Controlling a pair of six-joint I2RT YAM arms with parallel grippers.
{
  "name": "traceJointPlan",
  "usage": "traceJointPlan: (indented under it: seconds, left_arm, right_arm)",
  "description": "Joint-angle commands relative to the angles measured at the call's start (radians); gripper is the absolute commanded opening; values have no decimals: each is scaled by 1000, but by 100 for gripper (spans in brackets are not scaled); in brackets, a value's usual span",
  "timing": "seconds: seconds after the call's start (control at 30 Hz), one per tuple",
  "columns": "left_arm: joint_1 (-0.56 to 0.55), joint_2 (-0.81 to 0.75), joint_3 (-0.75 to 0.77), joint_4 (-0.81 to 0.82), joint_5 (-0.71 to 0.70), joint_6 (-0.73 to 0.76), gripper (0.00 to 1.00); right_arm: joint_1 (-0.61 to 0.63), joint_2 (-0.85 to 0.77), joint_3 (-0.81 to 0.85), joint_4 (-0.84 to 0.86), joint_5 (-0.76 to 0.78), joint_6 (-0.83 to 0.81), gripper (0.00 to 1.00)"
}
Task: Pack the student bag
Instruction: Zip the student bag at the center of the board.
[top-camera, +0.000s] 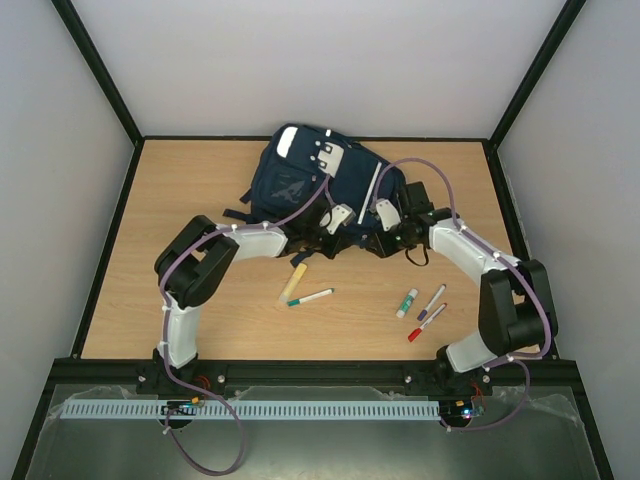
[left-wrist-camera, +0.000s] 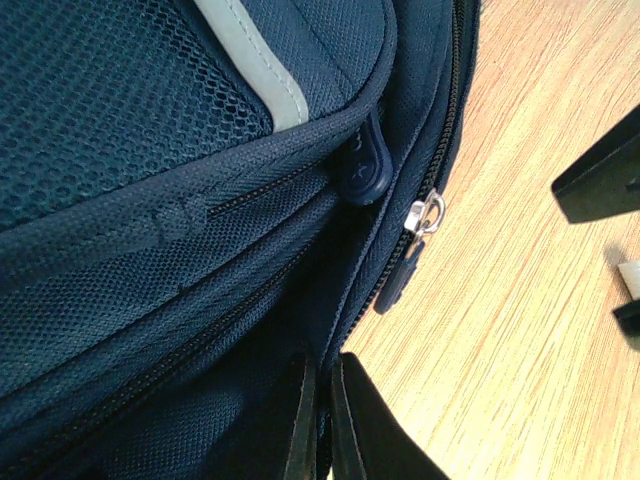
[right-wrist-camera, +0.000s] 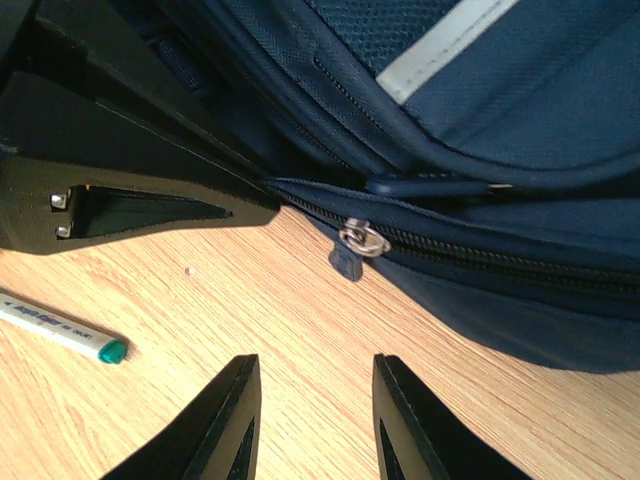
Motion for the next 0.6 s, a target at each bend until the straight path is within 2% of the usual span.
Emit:
traceJointPlan:
  seconds: [0.0, 0.4, 0.57]
  left_arm:
    - [-27, 15, 42, 40, 92, -36, 3]
    - [-38, 2, 41, 49, 106, -87, 4]
    - [-53, -2, 44, 56, 112, -87, 4]
  right_arm:
    - [42, 13, -25, 63, 16, 25, 32]
    - [113, 86, -10, 158, 197, 107, 32]
    - [123, 124, 11, 184, 243, 123, 35]
